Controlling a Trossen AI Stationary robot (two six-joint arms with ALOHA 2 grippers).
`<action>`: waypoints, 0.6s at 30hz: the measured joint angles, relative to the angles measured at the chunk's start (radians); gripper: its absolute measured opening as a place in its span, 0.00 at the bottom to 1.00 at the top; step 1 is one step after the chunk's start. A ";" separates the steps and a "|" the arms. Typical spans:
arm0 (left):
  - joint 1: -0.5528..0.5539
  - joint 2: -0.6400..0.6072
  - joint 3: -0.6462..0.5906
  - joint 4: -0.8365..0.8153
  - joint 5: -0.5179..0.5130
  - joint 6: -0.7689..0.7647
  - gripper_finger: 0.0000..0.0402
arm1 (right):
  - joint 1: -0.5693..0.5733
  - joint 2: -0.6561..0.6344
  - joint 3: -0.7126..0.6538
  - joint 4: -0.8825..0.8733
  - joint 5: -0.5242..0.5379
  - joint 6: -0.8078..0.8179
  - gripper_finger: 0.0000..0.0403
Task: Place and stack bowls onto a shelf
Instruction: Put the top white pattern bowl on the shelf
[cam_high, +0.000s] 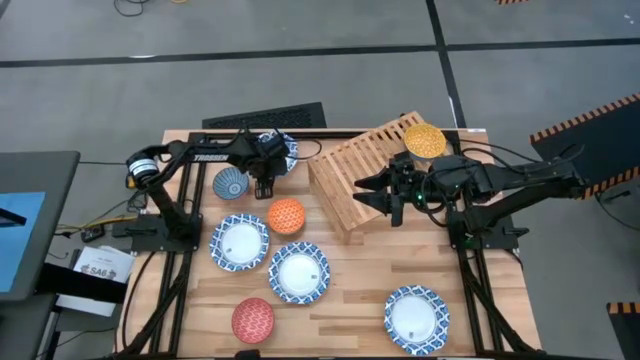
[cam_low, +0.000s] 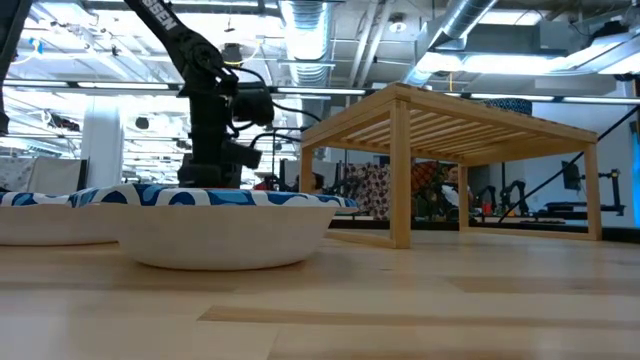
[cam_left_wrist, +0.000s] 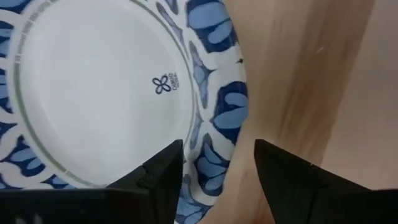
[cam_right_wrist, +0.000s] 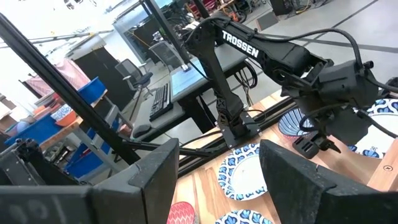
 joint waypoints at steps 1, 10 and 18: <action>0.000 0.000 0.000 0.000 -0.006 -0.008 0.42 | 0.000 0.000 0.000 0.000 0.000 0.000 0.62; 0.000 -0.034 0.065 -0.184 -0.066 -0.080 0.03 | -0.001 0.000 0.000 0.000 0.000 -0.009 0.62; -0.008 -0.169 0.283 -0.391 -0.124 -0.136 0.01 | -0.001 0.000 0.000 0.023 0.000 -0.035 0.62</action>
